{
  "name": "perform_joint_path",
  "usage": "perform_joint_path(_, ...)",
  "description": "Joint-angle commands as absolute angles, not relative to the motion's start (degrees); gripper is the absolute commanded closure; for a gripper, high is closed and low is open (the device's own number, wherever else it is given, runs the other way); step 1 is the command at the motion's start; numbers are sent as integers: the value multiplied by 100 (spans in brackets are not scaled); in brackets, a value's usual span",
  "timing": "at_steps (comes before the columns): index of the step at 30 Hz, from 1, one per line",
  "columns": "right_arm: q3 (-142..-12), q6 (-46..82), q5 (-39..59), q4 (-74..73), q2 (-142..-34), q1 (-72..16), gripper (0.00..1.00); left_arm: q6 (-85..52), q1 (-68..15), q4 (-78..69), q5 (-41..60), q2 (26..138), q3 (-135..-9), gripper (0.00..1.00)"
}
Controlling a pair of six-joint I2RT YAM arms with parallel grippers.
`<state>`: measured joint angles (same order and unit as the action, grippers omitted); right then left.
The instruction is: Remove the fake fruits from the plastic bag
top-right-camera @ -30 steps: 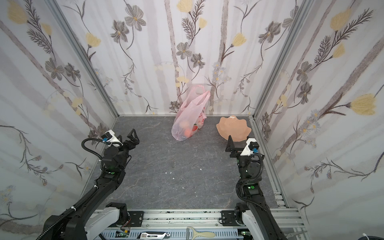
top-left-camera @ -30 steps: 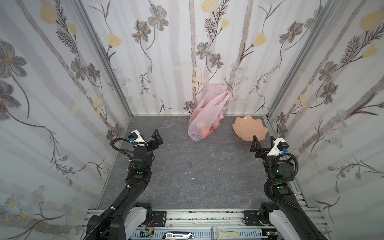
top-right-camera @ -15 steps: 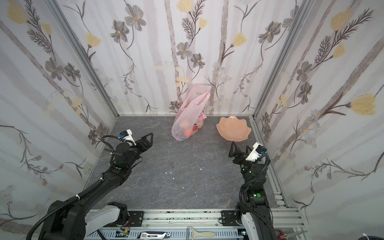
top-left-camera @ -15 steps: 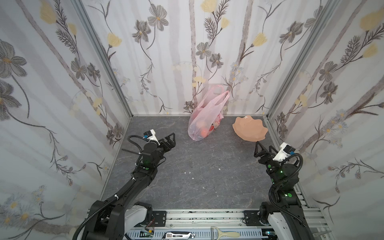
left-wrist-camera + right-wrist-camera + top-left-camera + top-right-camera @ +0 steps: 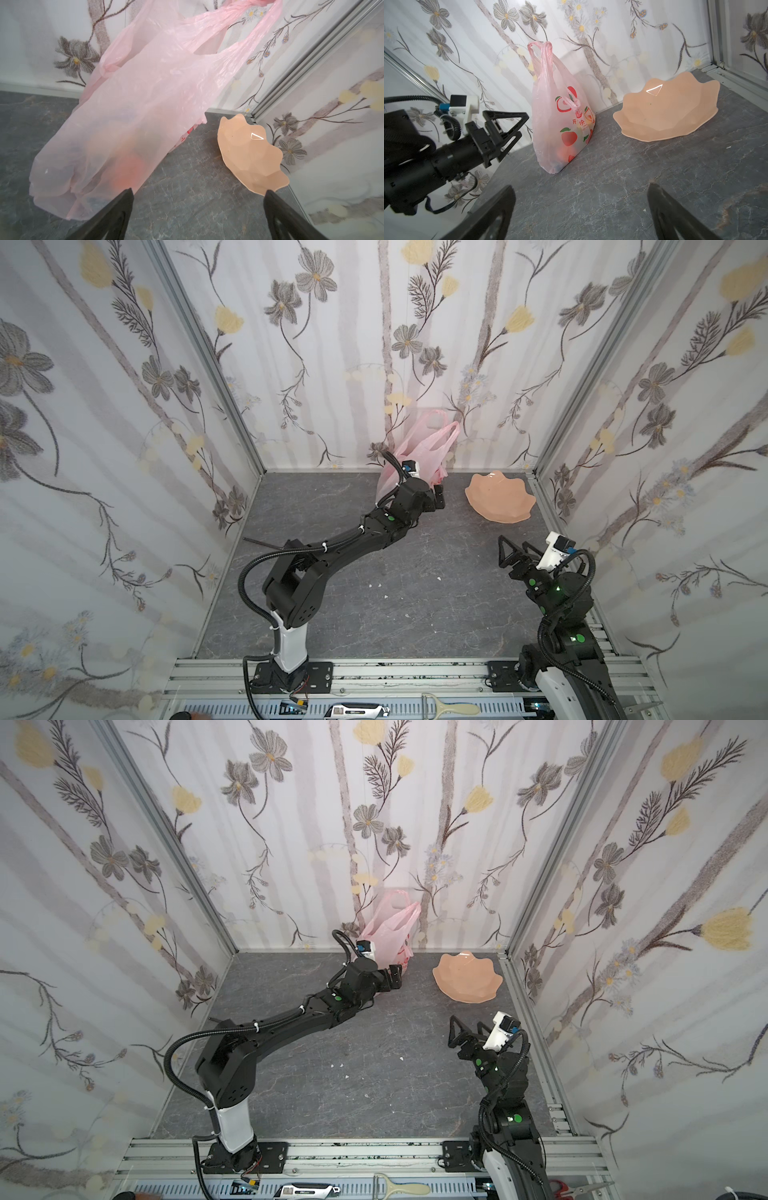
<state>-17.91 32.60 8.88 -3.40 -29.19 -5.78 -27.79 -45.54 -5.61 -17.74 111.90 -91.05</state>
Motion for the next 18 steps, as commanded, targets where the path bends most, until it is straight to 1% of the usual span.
perform_joint_path(1,-1618,3432,1037,-468,-2820,-606,0,-2395,-4724,409,-2970,11903,-10156,0)
perform_joint_path(8,-1391,3446,1121,-603,-2733,-624,0,-1775,-4780,551,-4541,13552,-12269,0)
perform_joint_path(9,-1388,3443,1132,-619,-2742,-624,0,-1676,-4779,562,-4709,13769,-12565,3)
perform_joint_path(10,-1383,3424,1146,-620,-2749,-624,0,-1602,-4781,578,-4833,13941,-12817,7)
perform_joint_path(12,-1399,3367,1146,-600,-2764,-633,0,-1562,-4775,589,-5126,14120,-13110,19)
perform_joint_path(14,-1424,3301,1091,-546,-2776,-641,0,-1664,-4728,589,-5254,14145,-13192,33)
perform_joint_path(18,-1446,3266,1043,-544,-2788,-650,0,-2018,-4504,627,-4975,14035,-13120,63)
